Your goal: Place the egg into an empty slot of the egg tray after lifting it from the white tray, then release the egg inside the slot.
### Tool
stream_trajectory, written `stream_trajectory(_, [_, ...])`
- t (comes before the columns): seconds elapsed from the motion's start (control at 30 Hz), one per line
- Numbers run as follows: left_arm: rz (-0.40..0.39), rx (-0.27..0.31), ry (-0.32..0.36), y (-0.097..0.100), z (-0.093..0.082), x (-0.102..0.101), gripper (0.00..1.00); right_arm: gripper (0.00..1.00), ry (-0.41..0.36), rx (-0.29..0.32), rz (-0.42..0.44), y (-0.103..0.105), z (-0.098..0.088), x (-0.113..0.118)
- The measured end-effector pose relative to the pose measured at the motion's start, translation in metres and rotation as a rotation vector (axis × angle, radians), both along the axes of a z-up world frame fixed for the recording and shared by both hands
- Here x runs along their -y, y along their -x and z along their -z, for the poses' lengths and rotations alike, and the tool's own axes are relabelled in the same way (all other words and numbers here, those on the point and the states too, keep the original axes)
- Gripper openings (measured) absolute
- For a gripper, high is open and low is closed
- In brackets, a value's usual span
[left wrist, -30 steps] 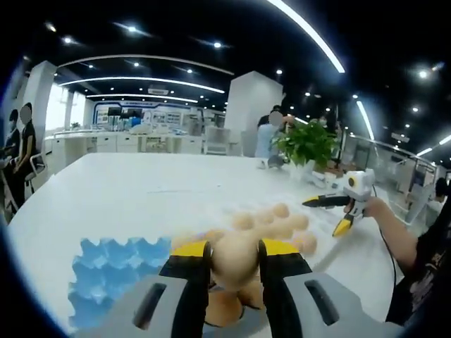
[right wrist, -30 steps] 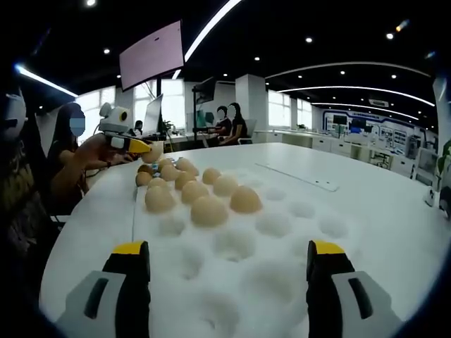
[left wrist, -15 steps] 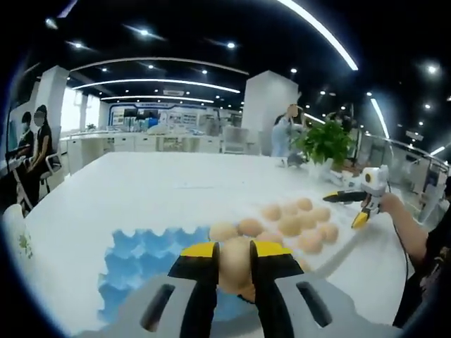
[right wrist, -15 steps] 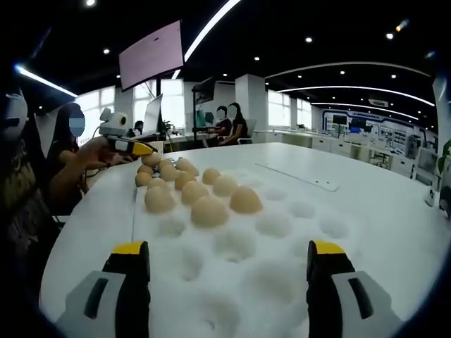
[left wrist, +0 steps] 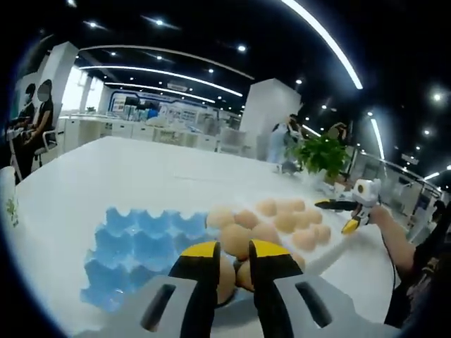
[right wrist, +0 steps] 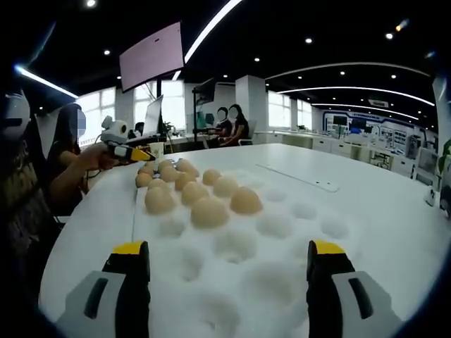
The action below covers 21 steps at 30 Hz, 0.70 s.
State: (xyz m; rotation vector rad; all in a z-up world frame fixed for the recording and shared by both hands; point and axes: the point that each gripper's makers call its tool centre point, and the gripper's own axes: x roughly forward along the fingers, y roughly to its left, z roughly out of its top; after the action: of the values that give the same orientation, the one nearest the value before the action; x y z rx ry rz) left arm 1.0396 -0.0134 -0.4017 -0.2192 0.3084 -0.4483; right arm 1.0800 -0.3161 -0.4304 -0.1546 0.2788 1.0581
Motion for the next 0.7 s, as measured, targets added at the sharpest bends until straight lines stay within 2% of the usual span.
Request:
stream_trajectory(0.13, [-0.001, -0.001, 0.009, -0.001, 0.0, -0.002, 0.16, 0.96, -0.001, 0.0, 0.0, 0.0, 0.0, -0.001])
stream_trajectory(0.3, [0.011, 0.008, -0.023, -0.001, 0.0, 0.0, 0.18, 0.96, -0.004, 0.0, 0.0, -0.001, 0.0, -0.001])
stream_trajectory(0.37, [0.019, 0.04, -0.075, -0.001, -0.003, 0.002, 0.22, 0.97, -0.006, 0.0, -0.001, -0.001, 0.0, -0.002])
stream_trajectory(0.43, [0.04, 0.106, -0.128, -0.002, -0.014, 0.008, 0.28, 0.97, -0.007, 0.001, 0.0, -0.001, 0.0, -0.002])
stream_trajectory(0.47, [0.044, 0.119, -0.138, -0.002, -0.017, 0.01, 0.28, 0.97, -0.007, 0.001, 0.0, -0.001, 0.001, -0.002])
stream_trajectory(0.6, [0.077, 0.135, -0.194, -0.002, -0.026, 0.025, 0.32, 0.97, -0.008, 0.001, 0.0, -0.001, 0.001, -0.002])
stream_trajectory(0.7, [0.1, 0.156, -0.204, -0.003, -0.033, 0.038, 0.37, 0.97, -0.01, 0.001, -0.001, -0.001, 0.001, -0.002])
